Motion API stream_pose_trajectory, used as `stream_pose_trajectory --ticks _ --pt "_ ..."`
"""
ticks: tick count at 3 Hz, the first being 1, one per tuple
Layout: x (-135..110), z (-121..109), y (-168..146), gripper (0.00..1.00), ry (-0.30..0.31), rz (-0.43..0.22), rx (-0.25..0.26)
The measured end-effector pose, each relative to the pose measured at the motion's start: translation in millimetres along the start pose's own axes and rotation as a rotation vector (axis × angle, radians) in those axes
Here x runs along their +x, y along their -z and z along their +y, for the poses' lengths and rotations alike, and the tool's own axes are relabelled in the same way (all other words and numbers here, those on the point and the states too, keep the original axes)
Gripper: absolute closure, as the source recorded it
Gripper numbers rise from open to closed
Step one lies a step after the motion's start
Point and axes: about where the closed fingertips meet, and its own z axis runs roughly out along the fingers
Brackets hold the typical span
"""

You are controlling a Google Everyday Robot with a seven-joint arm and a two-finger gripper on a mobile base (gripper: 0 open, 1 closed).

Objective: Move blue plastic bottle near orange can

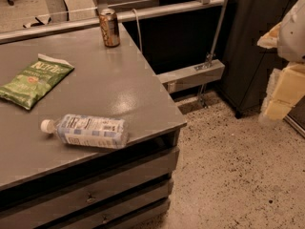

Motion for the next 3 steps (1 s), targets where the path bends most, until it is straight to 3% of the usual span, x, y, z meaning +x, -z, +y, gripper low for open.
stream_pose_trajectory --ticks 2,3 --pt "-9 0 -8 0.00 0.005 -0.032 -0.006" --pt "-38 6 -31 0.00 0.017 -0.123 -0.045"
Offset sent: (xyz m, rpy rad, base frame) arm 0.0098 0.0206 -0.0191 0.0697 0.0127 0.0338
